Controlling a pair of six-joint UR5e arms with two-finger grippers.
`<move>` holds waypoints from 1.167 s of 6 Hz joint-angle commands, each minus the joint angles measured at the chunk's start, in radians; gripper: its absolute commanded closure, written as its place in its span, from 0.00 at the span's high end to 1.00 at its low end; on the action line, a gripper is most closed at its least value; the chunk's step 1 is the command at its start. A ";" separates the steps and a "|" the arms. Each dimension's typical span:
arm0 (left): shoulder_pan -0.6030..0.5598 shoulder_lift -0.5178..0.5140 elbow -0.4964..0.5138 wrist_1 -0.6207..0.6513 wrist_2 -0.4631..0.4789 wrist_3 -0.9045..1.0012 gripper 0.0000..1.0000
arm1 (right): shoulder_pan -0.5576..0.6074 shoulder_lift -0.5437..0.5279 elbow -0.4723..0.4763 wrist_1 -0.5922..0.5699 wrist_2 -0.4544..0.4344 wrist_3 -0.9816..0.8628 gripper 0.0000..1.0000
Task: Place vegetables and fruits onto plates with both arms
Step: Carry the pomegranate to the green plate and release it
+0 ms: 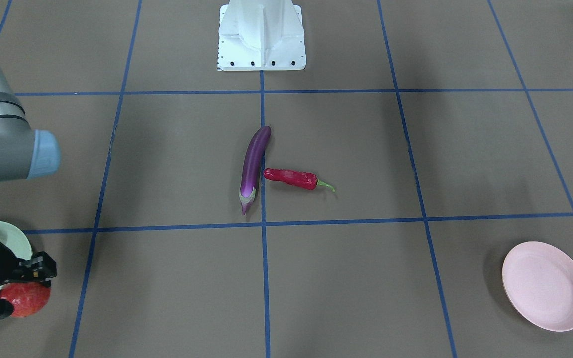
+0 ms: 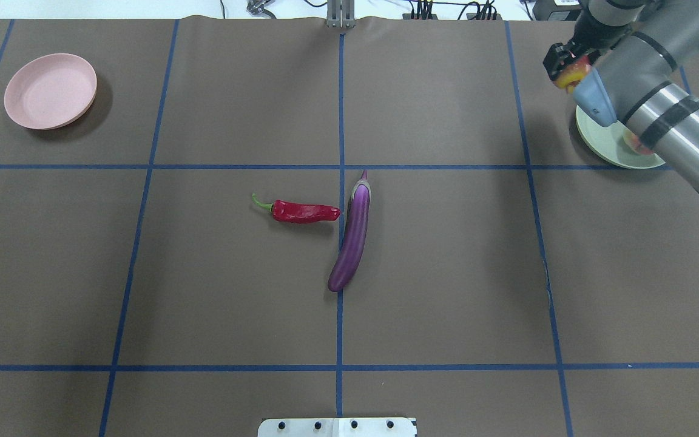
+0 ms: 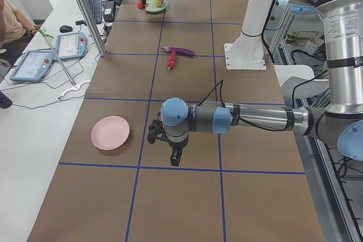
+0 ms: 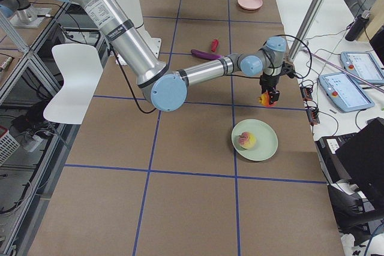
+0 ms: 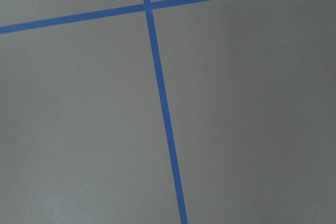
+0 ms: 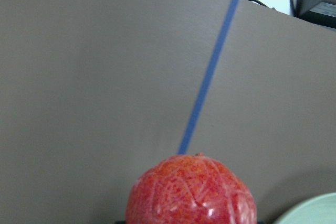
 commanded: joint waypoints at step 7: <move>0.003 -0.180 -0.025 -0.049 0.000 -0.052 1.00 | 0.308 -0.214 0.100 0.093 0.270 -0.076 1.00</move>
